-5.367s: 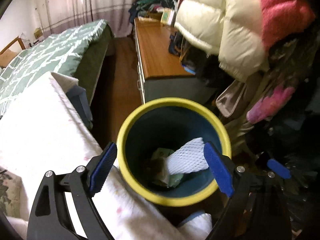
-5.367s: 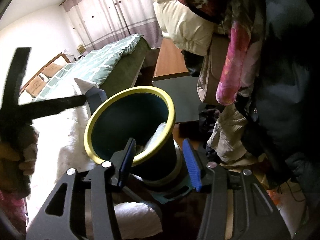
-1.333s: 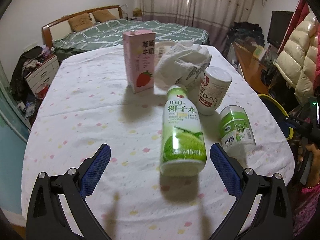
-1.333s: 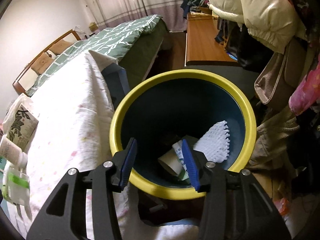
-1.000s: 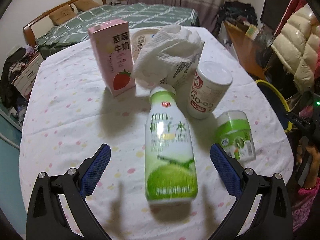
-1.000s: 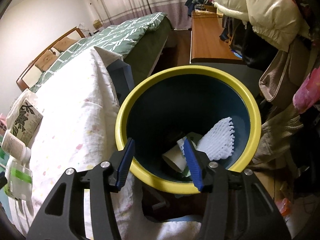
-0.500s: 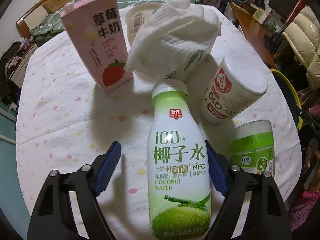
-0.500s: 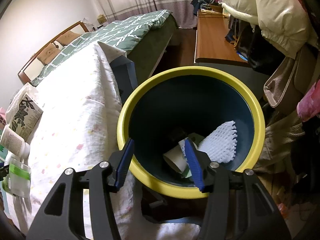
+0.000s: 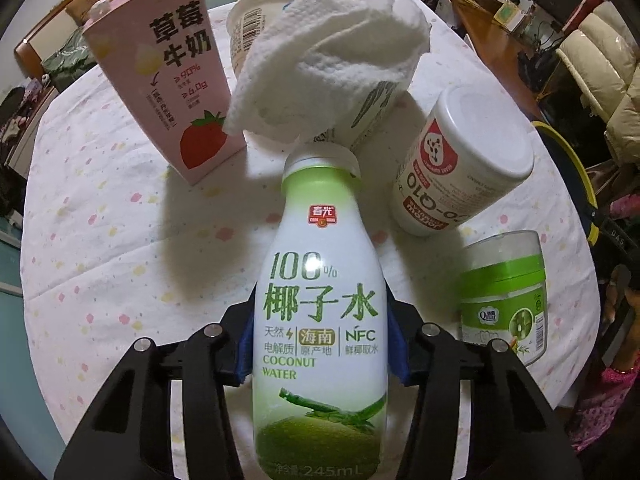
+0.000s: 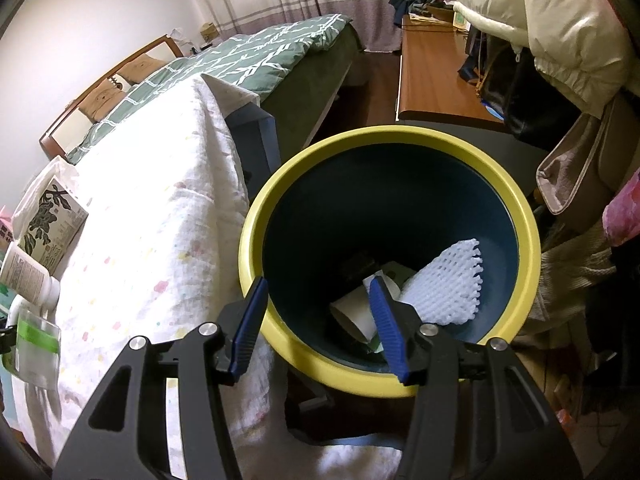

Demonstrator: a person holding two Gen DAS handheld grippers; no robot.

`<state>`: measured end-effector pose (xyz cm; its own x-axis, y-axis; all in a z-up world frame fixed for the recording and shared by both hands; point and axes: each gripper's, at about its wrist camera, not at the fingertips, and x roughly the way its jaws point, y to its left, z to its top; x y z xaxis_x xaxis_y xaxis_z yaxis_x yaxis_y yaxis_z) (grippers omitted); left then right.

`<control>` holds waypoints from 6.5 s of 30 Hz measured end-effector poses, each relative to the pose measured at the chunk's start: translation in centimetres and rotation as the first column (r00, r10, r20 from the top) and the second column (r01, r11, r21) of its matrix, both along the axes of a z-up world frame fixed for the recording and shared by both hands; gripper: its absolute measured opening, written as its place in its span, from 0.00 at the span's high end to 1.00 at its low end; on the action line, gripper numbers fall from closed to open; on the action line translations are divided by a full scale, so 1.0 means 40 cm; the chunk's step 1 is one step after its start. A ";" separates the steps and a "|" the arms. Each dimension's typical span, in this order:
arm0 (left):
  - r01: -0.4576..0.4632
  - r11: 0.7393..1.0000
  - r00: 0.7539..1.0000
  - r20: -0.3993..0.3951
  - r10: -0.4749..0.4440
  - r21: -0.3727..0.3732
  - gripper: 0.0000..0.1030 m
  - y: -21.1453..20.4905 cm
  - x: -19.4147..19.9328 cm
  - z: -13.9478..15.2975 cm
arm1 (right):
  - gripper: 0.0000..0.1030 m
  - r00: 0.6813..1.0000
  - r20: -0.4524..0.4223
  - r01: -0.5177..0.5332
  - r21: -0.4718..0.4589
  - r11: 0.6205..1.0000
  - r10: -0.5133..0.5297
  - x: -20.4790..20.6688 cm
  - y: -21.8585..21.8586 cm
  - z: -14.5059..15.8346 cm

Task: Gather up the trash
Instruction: 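Reach the left gripper to the coconut water bottle and grasp it, then carry the coconut water bottle over the yellow bin and open the left gripper, then reach the right gripper to the green-lidded plastic jar and grasp it, then carry the green-lidded jar over the yellow bin and open the right gripper, then reach the left gripper to the white-capped bottle and grasp it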

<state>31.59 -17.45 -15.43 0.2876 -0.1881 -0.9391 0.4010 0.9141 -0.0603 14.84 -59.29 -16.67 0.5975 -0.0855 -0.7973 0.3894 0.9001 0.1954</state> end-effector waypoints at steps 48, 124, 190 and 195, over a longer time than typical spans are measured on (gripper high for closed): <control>0.560 0.819 0.823 0.193 -0.534 -0.121 0.50 -0.824 -0.170 0.175 | 0.51 0.976 0.049 0.212 0.047 0.976 -0.215 -0.314 -0.222 0.022; -0.153 0.958 0.783 0.561 0.267 -0.243 0.07 0.237 -0.001 0.089 | 0.49 0.932 0.067 -0.345 -0.142 0.928 0.357 0.017 0.683 0.047; 0.153 0.975 0.793 0.608 -0.025 -0.160 0.07 0.093 -0.094 0.094 | 0.35 0.983 0.156 0.112 -0.122 0.986 -0.093 0.056 0.180 0.105; 0.285 0.952 0.790 0.590 -0.168 -0.111 0.07 0.007 -0.134 0.087 | 0.34 0.988 0.127 0.106 -0.120 0.987 -0.091 0.068 0.183 0.096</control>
